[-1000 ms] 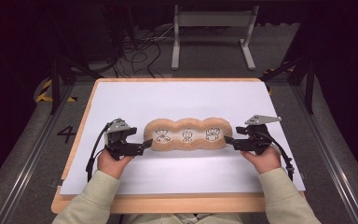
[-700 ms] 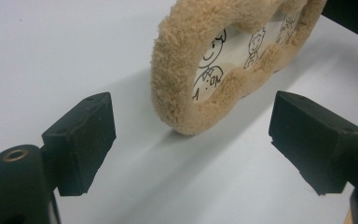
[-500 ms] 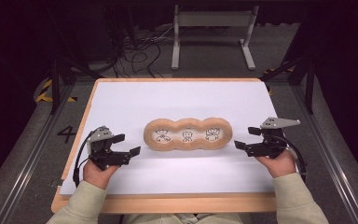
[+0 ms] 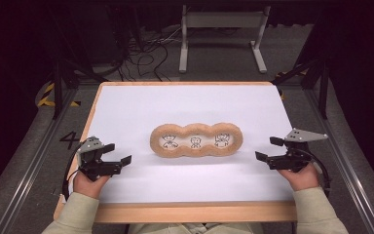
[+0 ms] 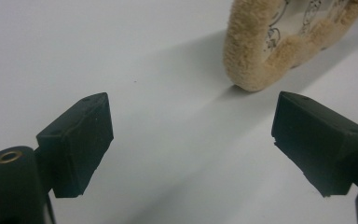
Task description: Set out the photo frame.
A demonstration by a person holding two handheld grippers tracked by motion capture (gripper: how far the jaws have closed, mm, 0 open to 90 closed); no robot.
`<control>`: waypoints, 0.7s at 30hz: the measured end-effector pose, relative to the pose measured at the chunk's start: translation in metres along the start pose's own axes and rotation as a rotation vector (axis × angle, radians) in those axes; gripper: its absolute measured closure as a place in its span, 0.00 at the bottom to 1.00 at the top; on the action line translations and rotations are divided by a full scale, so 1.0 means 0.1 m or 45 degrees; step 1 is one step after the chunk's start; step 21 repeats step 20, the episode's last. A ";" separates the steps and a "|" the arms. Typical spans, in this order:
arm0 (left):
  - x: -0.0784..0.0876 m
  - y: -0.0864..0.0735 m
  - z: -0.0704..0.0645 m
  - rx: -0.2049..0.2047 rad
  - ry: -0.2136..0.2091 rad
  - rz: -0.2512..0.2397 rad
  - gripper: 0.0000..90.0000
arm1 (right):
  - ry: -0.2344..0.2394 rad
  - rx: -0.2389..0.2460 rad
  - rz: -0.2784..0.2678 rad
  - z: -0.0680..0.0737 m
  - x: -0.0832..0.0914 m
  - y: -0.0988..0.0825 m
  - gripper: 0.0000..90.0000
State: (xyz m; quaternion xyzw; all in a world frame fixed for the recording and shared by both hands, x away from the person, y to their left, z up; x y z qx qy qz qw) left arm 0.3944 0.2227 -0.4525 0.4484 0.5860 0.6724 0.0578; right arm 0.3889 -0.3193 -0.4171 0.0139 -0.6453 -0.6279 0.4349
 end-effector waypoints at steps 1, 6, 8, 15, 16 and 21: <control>-0.01 -0.01 0.02 0.011 0.009 0.001 0.15 | -0.004 0.002 -0.001 -0.02 0.00 -0.01 0.15; -0.07 -0.04 0.06 0.007 0.025 0.033 0.15 | -0.028 -0.041 -0.002 -0.08 -0.05 -0.10 0.16; -0.08 -0.04 0.08 0.017 0.043 0.030 0.18 | -0.035 -0.060 0.010 -0.09 -0.10 -0.13 0.17; -0.12 -0.04 0.11 0.047 0.042 0.033 0.18 | -0.054 -0.062 0.042 -0.10 -0.18 -0.20 0.16; -0.12 -0.04 0.11 0.048 0.045 0.032 0.18 | -0.054 -0.065 0.045 -0.10 -0.18 -0.20 0.16; -0.14 -0.03 0.08 0.035 0.044 0.041 0.18 | -0.069 -0.126 0.056 -0.13 -0.19 -0.21 0.15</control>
Point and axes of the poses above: each handheld gripper's, and its own axes: x roughly backward along the jaws, y roughly out of its top, z roughly to its left, the point moved 4 cm from there along -x, roughly forward along the jaws, and after that the axes turned 7 degrees about -x, right-handed, at the moved point
